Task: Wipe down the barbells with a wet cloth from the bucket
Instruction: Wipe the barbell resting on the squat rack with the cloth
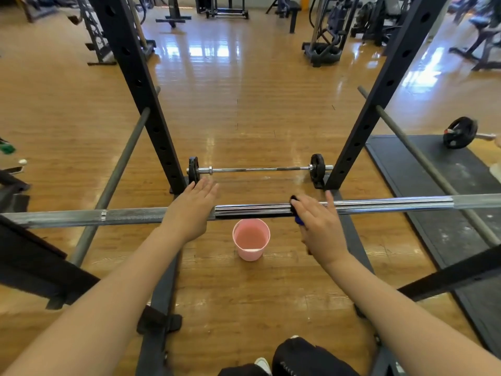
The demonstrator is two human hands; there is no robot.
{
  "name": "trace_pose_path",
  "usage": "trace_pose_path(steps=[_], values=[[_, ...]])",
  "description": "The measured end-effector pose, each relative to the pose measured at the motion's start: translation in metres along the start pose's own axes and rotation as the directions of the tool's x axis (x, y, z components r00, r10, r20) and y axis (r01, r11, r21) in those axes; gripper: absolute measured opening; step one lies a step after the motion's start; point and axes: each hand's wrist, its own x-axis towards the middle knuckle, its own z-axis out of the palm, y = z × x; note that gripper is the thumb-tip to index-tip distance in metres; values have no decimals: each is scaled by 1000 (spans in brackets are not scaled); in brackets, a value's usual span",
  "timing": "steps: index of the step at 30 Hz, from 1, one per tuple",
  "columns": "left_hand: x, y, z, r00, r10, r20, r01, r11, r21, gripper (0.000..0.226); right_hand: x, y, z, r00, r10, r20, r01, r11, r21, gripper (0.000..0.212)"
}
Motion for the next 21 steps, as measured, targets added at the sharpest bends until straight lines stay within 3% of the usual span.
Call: trace_pose_path(steps=[4, 9, 12, 15, 18, 21], values=[[-3, 0, 0, 1000, 5, 2, -5, 1000, 15, 82, -3, 9, 1, 991, -114, 64, 117, 993, -35, 53], [-4, 0, 0, 1000, 16, -11, -16, 1000, 10, 82, -19, 59, -23, 1000, 16, -13, -17, 992, -124, 32], [-4, 1, -3, 1000, 25, 0, -25, 999, 23, 81, -18, 48, -16, 997, 65, -34, -69, 987, -143, 31], [-4, 2, -5, 1000, 21, 4, -21, 999, 26, 81, -5, 10, 1, 999, -30, -26, 28, 995, -93, 29], [-6, 1, -4, 1000, 17, 14, -18, 999, 28, 80, 3, -7, 9, 993, -120, 17, 120, 991, -60, 39], [-5, 1, -5, 1000, 14, 8, -14, 1000, 17, 80, -4, 21, -3, 994, -97, 49, 101, 991, -85, 52]])
